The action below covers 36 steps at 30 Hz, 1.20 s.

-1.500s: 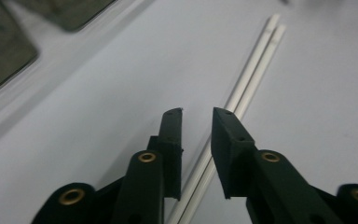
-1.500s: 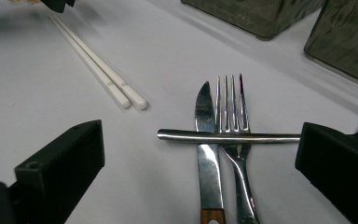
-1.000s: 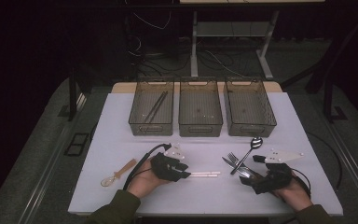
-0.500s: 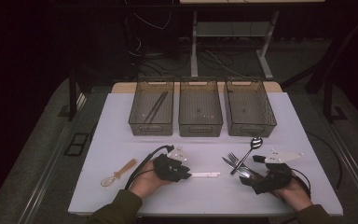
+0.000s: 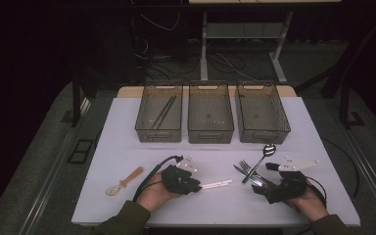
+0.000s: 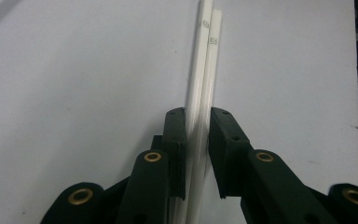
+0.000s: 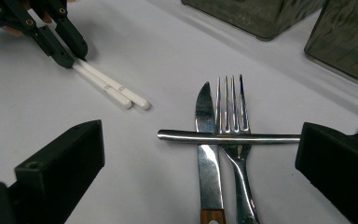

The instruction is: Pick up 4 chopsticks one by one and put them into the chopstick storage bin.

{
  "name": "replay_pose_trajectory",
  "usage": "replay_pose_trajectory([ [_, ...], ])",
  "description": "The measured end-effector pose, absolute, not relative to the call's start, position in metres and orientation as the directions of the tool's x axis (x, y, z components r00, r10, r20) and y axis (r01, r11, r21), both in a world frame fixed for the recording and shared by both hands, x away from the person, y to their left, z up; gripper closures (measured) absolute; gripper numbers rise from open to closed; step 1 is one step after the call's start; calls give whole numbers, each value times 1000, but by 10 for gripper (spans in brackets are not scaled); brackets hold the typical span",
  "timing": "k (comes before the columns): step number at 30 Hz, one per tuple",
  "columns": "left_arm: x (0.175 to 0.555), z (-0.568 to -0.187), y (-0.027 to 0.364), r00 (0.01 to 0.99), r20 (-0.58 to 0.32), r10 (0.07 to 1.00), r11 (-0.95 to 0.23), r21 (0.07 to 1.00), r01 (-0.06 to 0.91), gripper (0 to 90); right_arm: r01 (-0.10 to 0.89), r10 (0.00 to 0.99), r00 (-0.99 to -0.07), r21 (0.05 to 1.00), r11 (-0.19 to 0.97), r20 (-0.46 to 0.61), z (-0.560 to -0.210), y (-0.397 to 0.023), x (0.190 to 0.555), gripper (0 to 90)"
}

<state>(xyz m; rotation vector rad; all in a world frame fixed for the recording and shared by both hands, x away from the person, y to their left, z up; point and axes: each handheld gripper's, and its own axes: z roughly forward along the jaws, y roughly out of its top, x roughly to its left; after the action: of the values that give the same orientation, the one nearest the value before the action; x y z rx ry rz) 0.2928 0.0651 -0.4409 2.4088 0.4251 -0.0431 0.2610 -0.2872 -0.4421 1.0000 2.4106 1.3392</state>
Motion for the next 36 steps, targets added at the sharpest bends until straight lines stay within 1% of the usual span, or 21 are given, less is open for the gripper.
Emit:
replay_pose_trajectory([
  [1,291,-441,65,945,-142,293,-713,627,315,766,460,648,-749,813,358,138,-442,-287,261,14],
  [2,292,-441,64,952,-122,280,-717,632,292,765,460,648,-749,813,358,138,-442,-287,261,15],
  [3,291,-441,64,951,-122,284,-716,633,295,762,460,648,-749,813,358,138,-442,-287,261,14],
  [4,289,-441,64,944,-138,300,-706,633,317,760,460,648,-749,813,358,138,-442,-287,261,14],
  [8,290,-440,64,944,-142,298,-698,642,317,757,458,647,-750,814,358,138,-442,-287,261,14],
  [9,291,-440,65,949,-130,288,-696,652,300,755,458,647,-750,814,358,137,-442,-287,261,14],
  [10,290,-439,65,943,-142,300,-686,655,317,758,458,647,-750,814,357,138,-442,-287,261,14],
  [11,291,-438,66,944,-139,298,-684,658,313,758,458,648,-749,814,357,138,-442,-287,261,14],
  [14,293,-438,67,941,-146,304,-679,661,321,792,458,647,-750,814,358,138,-442,-287,261,15],
  [17,293,-439,67,940,-153,305,-680,656,327,801,458,647,-750,814,358,137,-442,-287,261,14],
  [23,294,-442,68,945,-119,306,-705,638,309,812,458,647,-750,814,357,138,-442,-287,261,14],
  [29,291,-445,69,948,-94,302,-696,659,287,818,458,647,-750,814,358,138,-442,-287,261,15],
  [36,291,-448,72,951,-100,293,-678,679,281,830,457,647,-750,814,359,136,-442,-286,261,14],
])
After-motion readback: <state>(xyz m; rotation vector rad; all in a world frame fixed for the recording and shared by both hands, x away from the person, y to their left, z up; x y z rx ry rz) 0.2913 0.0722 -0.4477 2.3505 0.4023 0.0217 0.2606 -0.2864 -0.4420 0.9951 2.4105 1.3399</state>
